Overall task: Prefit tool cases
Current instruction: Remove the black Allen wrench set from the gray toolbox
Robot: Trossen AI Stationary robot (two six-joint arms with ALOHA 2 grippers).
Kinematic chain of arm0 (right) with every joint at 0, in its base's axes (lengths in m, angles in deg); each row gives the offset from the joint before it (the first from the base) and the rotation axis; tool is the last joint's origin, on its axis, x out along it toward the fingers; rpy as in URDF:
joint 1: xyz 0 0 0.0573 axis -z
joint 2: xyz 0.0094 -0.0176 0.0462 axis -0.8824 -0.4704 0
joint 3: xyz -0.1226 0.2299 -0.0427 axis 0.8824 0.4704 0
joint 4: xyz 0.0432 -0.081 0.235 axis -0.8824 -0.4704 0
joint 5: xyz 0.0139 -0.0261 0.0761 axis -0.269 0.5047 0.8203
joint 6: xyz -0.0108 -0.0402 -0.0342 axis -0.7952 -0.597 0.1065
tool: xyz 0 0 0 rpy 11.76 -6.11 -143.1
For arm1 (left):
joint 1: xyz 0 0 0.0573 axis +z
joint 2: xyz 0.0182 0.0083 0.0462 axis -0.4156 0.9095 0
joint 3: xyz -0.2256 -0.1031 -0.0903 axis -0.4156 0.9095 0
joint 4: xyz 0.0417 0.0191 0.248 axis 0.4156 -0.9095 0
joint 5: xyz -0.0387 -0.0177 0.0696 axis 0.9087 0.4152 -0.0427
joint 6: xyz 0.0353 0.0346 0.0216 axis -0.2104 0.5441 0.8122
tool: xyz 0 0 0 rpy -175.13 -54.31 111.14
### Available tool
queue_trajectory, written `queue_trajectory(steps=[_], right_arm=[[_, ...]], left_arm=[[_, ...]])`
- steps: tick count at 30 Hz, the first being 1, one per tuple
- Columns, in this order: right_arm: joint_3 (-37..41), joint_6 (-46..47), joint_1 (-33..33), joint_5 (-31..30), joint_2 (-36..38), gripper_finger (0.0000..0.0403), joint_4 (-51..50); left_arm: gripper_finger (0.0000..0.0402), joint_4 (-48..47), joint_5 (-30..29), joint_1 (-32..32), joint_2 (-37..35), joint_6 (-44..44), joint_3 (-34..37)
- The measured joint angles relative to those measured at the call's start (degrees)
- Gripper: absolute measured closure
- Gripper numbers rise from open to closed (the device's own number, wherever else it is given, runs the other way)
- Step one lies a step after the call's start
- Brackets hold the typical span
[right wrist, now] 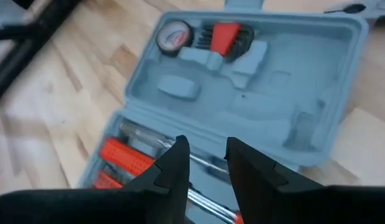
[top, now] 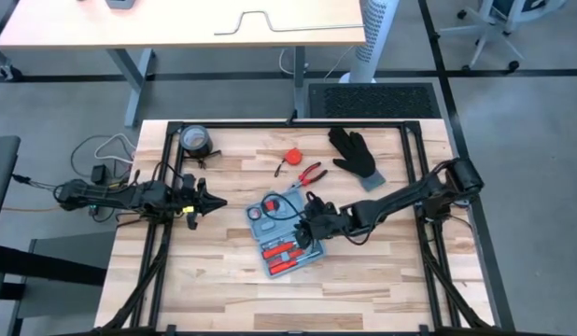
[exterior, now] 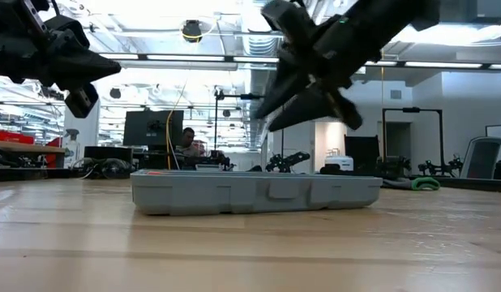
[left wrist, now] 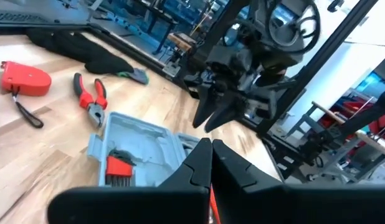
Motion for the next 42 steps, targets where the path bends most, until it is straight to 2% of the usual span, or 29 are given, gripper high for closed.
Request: queue_trajectory(steps=[7, 18, 28, 37, 40, 42], right_arm=[[-1.4, 1.2, 3.6, 0.8, -4.0, 0.0285, 8.5], [-5.1, -2.6, 15.8, 17.7, -6.9, 0.0285, 7.1], [-5.1, -6.9, 22.0, 27.3, -7.0, 0.0285, 4.6], [-5.3, -8.2, 22.4, 28.5, -7.0, 0.0284, 3.8], [-8.4, -9.2, 22.4, 28.7, -9.3, 0.0284, 3.0], [-11.1, -10.6, 22.4, 28.9, -11.0, 0.0284, -1.1]], left_arm=[[0.0401, 0.2, 0.5, 0.0, 3.7, -1.3, 0.0], [0.0401, 0.0, 1.0, 0.0, 13.4, -5.8, 0.0], [0.0401, 0.3, 1.1, 0.0, 23.2, -14.4, 0.0], [0.0401, 6.2, 0.9, 0.0, 31.3, -17.0, 0.1], [0.0401, 7.9, 0.9, 0.0, 34.1, -17.5, 0.1], [0.0401, 9.2, 0.9, 0.0, 35.8, -17.8, 0.1]])
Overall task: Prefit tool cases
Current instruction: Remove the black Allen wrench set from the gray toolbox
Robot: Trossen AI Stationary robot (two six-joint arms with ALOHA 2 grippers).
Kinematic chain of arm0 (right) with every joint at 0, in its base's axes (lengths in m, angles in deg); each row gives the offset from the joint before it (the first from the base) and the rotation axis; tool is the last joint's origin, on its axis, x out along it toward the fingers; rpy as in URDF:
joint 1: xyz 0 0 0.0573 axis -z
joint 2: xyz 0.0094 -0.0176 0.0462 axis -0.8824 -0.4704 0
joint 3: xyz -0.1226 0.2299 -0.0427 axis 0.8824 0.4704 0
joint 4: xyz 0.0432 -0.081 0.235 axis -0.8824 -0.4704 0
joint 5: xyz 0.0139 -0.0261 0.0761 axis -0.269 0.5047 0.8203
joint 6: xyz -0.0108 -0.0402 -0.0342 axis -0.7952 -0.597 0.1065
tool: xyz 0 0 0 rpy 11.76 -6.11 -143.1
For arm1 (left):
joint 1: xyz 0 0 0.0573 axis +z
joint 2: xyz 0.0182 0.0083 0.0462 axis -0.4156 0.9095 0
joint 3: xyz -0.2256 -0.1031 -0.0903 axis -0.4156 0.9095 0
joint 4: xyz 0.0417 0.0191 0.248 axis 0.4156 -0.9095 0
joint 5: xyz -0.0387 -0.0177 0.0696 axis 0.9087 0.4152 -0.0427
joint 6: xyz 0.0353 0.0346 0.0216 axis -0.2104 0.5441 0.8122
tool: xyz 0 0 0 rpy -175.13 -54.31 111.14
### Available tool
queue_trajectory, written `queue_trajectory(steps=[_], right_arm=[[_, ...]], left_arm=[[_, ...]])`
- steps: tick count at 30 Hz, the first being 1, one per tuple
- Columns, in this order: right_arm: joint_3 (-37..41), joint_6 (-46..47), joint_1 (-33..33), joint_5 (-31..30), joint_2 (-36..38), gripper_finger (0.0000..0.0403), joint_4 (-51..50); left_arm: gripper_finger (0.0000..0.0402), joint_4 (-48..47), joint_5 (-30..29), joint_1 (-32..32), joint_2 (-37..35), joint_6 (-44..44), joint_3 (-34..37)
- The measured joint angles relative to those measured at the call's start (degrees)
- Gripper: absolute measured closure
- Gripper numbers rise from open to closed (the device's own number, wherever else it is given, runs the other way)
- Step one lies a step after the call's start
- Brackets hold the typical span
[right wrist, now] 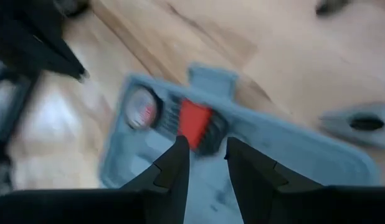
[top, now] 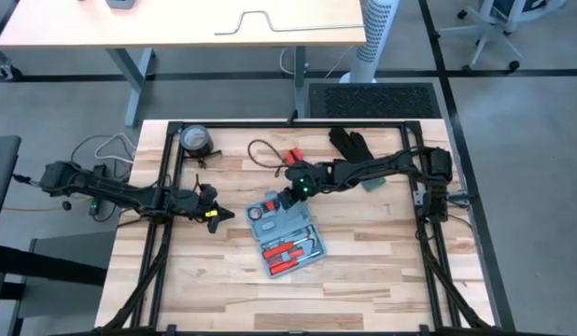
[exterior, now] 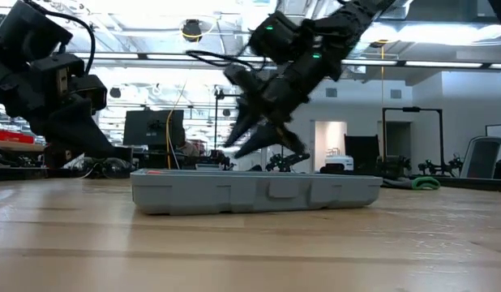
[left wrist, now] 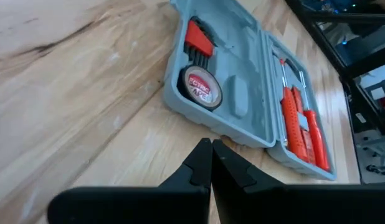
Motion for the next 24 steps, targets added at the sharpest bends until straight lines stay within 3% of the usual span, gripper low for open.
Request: queue_trajectory(steps=[5, 24], right_arm=[[-7.2, -2.9, 0.6, 2.9, -5.1, 0.0284, -7.3], [-7.5, -4.3, 1.5, 4.3, -6.2, 0.0284, -7.6]], left_arm=[[0.0402, 2.0, 0.2, 0.0, 3.3, -1.6, 0.0], [0.0401, 4.7, 0.2, 0.0, 6.6, -6.4, 0.0]])
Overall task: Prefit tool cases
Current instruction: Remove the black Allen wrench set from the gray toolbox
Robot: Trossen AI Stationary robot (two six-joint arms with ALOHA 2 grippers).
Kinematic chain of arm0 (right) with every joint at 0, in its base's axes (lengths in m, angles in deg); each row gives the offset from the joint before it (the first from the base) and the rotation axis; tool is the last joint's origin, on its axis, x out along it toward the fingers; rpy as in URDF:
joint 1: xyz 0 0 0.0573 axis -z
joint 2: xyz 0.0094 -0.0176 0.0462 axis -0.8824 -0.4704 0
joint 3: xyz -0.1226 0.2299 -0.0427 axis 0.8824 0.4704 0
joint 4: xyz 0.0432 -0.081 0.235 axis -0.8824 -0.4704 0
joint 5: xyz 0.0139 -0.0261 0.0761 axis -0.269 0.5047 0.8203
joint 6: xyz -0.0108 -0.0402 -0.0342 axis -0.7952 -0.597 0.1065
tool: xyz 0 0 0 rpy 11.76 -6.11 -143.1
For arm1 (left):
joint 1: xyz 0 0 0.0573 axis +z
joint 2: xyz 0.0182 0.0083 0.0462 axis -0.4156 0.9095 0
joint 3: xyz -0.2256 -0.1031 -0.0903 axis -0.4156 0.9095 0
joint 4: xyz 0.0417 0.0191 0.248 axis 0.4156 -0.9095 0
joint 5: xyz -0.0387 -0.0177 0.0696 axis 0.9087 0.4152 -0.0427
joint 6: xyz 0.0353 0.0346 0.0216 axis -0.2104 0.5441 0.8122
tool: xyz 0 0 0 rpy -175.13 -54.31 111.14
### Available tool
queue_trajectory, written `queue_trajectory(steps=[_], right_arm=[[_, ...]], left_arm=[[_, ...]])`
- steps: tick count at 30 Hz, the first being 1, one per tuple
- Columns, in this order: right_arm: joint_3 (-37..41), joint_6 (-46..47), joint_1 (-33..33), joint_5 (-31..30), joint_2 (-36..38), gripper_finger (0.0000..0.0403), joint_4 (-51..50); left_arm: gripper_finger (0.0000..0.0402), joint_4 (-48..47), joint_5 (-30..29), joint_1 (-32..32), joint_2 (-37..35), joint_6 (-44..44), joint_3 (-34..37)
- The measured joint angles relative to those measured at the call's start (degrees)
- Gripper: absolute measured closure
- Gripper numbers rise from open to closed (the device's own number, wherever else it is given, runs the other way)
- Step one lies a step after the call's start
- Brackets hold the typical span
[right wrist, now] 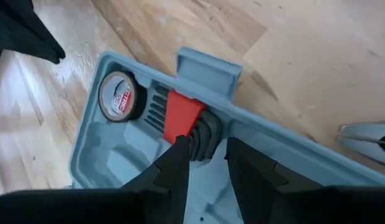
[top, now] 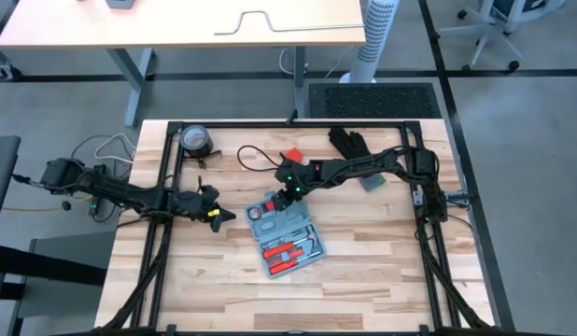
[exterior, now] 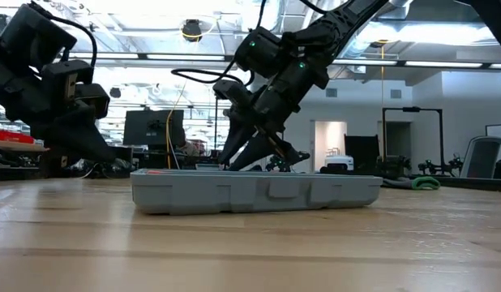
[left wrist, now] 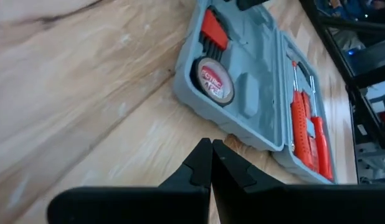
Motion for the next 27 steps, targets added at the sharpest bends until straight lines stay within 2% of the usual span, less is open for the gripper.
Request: queue_trajectory(steps=[10, 22, 27], right_arm=[[0.0, -0.7, 0.2, 0.0, 0.0, 0.0284, 0.0], [0.0, -1.4, 1.2, 0.0, 0.0, 0.0284, -0.2], [0.0, -1.8, 1.0, 0.0, -0.6, 0.0284, -1.8]], left_arm=[[0.0401, 7.8, 1.8, 0.0, 9.7, -4.7, -0.3], [0.0401, 10.6, 2.5, 0.1, 23.2, 0.4, -7.1], [0.0401, 11.9, 4.9, 1.8, 28.4, 3.3, -9.8]])
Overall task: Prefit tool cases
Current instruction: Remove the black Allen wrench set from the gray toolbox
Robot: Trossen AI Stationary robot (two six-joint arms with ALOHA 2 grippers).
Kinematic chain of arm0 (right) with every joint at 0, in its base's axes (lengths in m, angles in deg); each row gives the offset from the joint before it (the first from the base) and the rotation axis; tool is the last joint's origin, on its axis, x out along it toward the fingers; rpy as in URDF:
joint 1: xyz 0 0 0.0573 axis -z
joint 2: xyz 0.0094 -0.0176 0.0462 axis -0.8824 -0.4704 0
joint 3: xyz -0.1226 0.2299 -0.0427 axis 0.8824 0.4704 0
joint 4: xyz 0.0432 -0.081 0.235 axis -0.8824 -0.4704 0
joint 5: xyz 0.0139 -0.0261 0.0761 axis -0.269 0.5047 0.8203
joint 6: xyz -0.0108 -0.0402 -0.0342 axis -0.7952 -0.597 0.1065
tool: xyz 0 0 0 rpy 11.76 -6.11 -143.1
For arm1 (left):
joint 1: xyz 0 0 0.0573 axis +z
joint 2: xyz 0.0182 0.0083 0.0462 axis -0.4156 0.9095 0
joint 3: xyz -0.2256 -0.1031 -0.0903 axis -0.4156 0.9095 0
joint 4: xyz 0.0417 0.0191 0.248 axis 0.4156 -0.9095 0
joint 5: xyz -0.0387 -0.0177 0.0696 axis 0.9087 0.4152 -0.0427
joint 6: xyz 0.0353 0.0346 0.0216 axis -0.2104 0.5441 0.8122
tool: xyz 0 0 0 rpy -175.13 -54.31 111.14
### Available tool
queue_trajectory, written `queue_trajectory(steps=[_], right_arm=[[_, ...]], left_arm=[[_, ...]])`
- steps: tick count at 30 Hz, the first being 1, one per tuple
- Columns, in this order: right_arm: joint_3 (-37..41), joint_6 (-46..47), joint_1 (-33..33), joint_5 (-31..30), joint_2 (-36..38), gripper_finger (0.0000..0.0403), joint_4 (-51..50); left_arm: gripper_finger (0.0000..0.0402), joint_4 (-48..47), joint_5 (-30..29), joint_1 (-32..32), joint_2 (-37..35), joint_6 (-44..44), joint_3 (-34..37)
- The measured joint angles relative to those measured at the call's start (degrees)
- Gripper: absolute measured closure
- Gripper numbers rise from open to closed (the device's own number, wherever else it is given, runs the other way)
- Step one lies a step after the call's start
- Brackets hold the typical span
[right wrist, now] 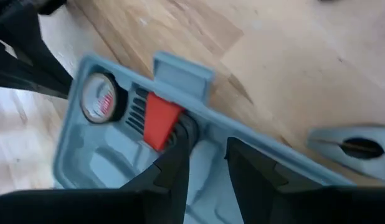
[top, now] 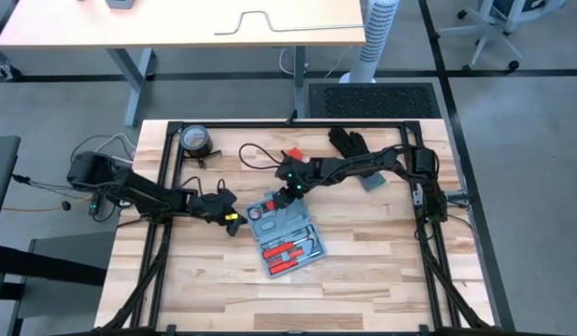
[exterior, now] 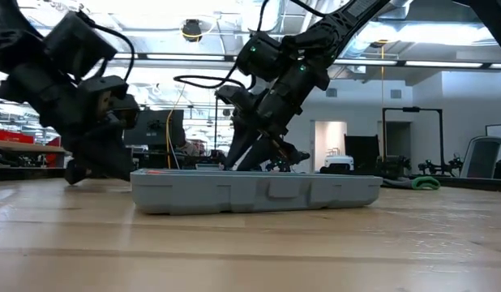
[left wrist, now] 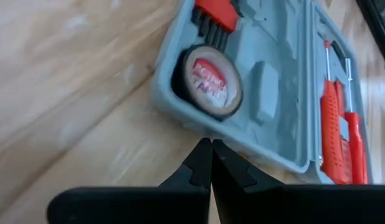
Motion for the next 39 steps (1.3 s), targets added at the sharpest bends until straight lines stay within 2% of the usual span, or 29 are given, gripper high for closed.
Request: queue_trajectory(steps=[8, 14, 20, 29, 37, 39], right_arm=[[-0.1, 2.4, -0.5, 2.2, -2.9, 0.027, 3.7], [0.0, 2.3, -0.2, 2.8, -3.0, 0.0244, 5.8], [0.1, 0.8, 0.1, 6.5, -3.1, 0.0236, 6.7], [0.2, 0.0, -1.5, 7.2, -3.1, 0.026, 8.2], [0.3, -0.5, -2.0, 7.2, -3.2, 0.0306, 10.2], [0.2, -0.2, -2.2, 8.9, -3.3, 0.0318, 12.5]], left_arm=[[0.0401, 0.6, 4.2, 2.4, 1.7, 2.9, -1.2], [0.0402, -0.4, 4.8, 4.2, 1.6, 4.2, -1.3], [0.0401, -0.4, 5.9, 6.3, 1.6, 5.6, -1.3], [0.0402, -0.7, 8.1, 7.9, 1.6, 7.0, -1.3], [0.0402, -1.1, 8.4, 7.9, 1.6, 7.1, -1.2], [0.0402, -1.0, 8.4, 8.0, 1.6, 7.1, -1.3]])
